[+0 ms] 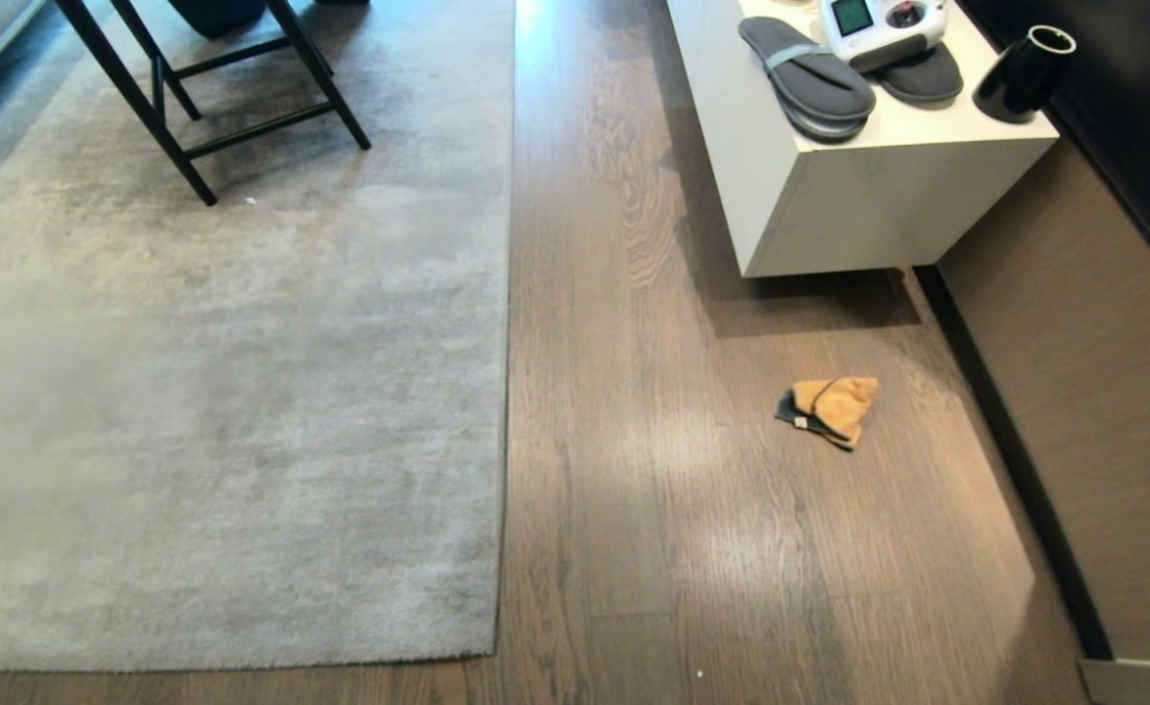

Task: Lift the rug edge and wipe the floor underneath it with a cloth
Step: Pick up the rag

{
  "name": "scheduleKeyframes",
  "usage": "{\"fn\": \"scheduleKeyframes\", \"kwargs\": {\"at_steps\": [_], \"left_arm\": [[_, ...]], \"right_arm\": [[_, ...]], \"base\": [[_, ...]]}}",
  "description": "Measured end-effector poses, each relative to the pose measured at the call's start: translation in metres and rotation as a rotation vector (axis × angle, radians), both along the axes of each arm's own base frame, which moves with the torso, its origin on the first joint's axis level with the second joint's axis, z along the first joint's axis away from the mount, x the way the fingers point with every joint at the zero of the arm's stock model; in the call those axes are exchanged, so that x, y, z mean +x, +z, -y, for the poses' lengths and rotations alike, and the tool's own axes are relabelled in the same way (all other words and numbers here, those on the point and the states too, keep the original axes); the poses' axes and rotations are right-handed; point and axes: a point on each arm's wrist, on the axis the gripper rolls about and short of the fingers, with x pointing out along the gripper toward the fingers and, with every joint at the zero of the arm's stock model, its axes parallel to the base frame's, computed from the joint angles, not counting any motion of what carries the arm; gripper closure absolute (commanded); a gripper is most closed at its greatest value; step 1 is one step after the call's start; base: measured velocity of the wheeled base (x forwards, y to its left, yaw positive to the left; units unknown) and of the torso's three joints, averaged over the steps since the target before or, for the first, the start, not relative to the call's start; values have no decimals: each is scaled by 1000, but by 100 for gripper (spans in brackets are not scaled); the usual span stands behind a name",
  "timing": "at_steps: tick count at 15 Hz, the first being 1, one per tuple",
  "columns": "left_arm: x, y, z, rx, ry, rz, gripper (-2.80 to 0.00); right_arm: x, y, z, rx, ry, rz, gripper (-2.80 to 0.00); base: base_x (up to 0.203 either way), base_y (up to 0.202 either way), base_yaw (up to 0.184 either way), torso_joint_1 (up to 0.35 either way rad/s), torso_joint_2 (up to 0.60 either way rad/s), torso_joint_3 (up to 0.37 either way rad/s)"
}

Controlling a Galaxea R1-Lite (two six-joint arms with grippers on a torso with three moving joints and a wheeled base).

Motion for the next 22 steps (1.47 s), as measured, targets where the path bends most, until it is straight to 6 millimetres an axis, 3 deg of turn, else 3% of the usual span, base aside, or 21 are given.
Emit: {"fn": "scheduleKeyframes", "kwargs": {"at_steps": [22], "left_arm": [[0, 0, 0, -3, 1, 0, 0]], "right_arm": [[0, 0, 0, 0, 0, 0, 0]], "base": [[0, 0, 0, 2, 3, -197]]}}
